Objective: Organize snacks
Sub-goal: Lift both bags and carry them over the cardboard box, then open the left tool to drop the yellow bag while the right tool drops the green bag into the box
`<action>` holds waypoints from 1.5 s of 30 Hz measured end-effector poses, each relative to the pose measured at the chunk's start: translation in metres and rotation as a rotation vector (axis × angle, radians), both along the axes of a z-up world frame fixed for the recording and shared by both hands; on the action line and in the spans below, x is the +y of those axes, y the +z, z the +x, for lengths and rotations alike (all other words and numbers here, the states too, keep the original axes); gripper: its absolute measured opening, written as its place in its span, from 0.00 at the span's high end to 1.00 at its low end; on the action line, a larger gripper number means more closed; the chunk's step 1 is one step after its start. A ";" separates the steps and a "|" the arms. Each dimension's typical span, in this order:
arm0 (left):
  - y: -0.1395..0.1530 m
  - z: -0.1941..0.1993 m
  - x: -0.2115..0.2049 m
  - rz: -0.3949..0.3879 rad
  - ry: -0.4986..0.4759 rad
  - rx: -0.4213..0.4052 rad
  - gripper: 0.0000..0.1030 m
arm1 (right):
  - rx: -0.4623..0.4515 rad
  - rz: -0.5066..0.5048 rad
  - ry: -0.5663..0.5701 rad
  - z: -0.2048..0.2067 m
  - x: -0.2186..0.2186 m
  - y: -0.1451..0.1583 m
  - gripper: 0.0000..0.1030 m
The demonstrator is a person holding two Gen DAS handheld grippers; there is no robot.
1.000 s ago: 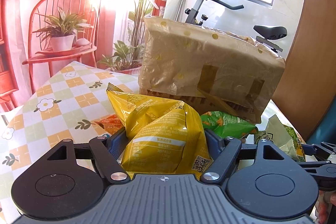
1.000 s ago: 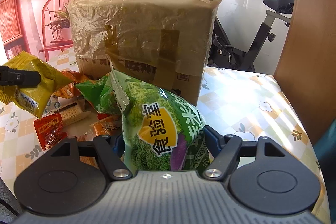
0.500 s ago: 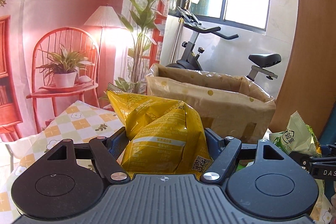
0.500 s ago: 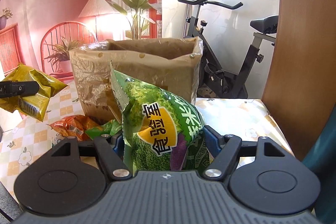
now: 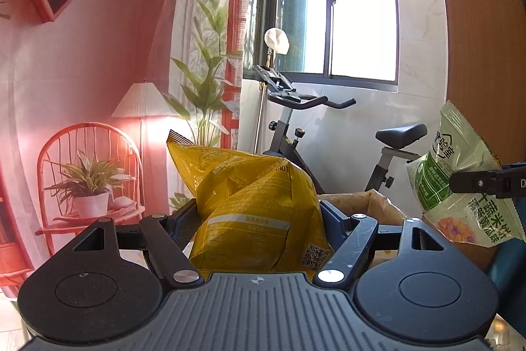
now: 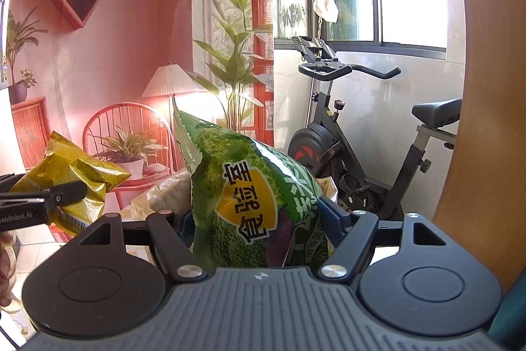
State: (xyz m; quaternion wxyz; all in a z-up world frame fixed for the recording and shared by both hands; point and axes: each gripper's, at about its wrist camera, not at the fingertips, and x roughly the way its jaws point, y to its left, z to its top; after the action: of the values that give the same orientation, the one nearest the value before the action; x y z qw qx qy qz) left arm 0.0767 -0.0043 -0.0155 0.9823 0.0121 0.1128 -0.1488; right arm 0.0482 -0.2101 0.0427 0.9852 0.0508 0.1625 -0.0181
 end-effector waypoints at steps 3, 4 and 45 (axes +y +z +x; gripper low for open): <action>0.006 0.016 -0.006 0.025 0.003 -0.013 0.24 | 0.005 0.067 0.002 0.034 -0.008 0.012 0.28; 0.008 0.022 -0.008 0.035 0.004 -0.013 0.24 | 0.019 0.100 0.014 0.046 -0.010 0.012 0.28; -0.023 0.125 -0.038 0.211 0.033 0.111 0.12 | 0.473 0.709 -0.240 0.188 -0.080 -0.097 0.37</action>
State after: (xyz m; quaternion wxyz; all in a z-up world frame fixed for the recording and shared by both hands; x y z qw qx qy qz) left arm 0.2016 -0.0420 -0.0387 0.9702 0.1053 0.1822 -0.1205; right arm 0.2363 -0.2896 -0.0547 0.8335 0.3986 0.3726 -0.0867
